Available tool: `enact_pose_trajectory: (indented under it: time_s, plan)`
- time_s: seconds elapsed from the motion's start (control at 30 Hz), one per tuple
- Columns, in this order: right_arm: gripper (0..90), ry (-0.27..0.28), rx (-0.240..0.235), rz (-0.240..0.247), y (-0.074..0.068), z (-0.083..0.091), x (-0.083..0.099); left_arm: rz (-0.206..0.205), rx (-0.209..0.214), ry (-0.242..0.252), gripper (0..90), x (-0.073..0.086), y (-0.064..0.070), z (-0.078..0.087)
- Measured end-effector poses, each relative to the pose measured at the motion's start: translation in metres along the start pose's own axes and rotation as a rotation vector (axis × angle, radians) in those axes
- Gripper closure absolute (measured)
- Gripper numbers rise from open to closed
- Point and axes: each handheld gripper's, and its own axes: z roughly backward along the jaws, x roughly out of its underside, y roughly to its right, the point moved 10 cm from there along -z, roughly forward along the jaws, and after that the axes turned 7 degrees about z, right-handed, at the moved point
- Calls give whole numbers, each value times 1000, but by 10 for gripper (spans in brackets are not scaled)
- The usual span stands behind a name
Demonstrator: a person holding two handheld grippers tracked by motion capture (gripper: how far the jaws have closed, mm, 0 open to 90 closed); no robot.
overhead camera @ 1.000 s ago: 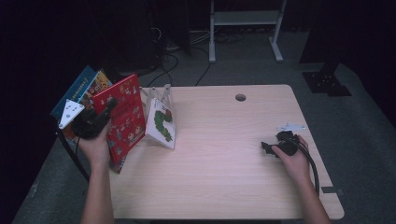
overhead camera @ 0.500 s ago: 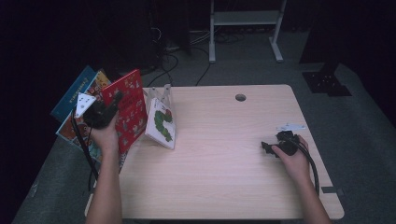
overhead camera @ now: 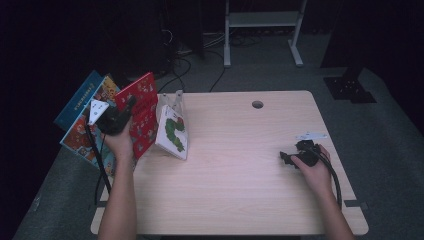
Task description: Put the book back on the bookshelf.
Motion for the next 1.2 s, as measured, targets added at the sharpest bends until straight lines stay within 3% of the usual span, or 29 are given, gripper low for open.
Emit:
enact_pose_trajectory:
  time_s: [0.5,0.6,0.73,0.8,0.97,1.2]
  plan:
    - [108,0,0,-1,0,0,0,-24,-15,-82,782,20,-4,10]
    - [108,0,0,-1,0,0,0,-24,-39,-92,753,19,-5,12]
    - [108,0,0,-1,0,0,0,-20,-60,-106,612,18,-7,19]
    - [108,0,0,-1,0,0,0,-47,-77,-128,543,18,-6,24]
    - [108,0,0,-1,0,0,0,-62,-116,-168,367,22,-2,34]
    - [108,0,0,-1,0,0,0,-55,-130,-212,154,28,5,51]
